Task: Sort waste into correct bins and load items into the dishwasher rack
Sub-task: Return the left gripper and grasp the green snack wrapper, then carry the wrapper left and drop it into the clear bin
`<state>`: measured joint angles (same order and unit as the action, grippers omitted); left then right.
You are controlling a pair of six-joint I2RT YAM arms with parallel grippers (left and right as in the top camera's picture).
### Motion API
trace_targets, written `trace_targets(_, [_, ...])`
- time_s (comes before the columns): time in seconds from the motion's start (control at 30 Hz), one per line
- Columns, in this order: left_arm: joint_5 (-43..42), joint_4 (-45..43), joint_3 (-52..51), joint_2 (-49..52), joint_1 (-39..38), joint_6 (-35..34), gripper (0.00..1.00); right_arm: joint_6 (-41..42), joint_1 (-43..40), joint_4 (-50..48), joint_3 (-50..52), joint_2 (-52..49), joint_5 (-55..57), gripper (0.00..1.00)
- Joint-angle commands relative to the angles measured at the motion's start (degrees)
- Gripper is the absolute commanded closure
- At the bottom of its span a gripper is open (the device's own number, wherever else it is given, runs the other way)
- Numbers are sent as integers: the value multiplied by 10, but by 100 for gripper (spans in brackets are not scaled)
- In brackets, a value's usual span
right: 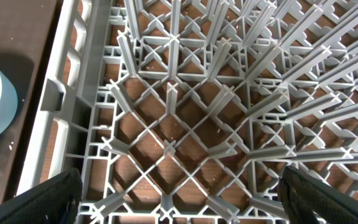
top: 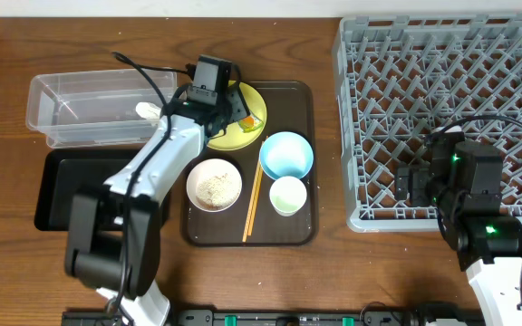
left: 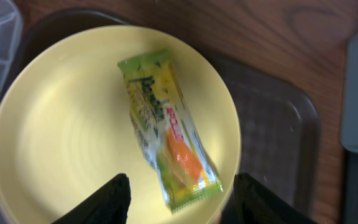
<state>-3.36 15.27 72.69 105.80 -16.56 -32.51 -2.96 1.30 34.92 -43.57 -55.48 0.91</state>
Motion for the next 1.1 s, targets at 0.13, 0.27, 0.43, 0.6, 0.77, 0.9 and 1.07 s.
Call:
trace_targets(0.13, [19,-54,7,77,2,12,43,8,1,0,-14,5,-3,1])
trace_targets(0.27, [19,-89,7,106,2,12,42,8,1,1,-14,5,-3,1])
trace_targets(0.43, [19,-113,7,134,2,12,42,8,1,5,-14,5,-4,1])
trace_targets(0.6, [12,-118,7,141,1,12,64,8,1,5,-14,5,-3,1])
trace_targets(0.77, [-5,-114,7,134,2,12,94,8,1,5,-14,5,-3,1])
trace_targets(0.9, [-5,-89,7,107,3,12,94,8,1,5,-14,5,-3,1])
trace_targets(1.07, [-3,-59,7,34,3,50,94,8,1,5,-14,5,-3,1])
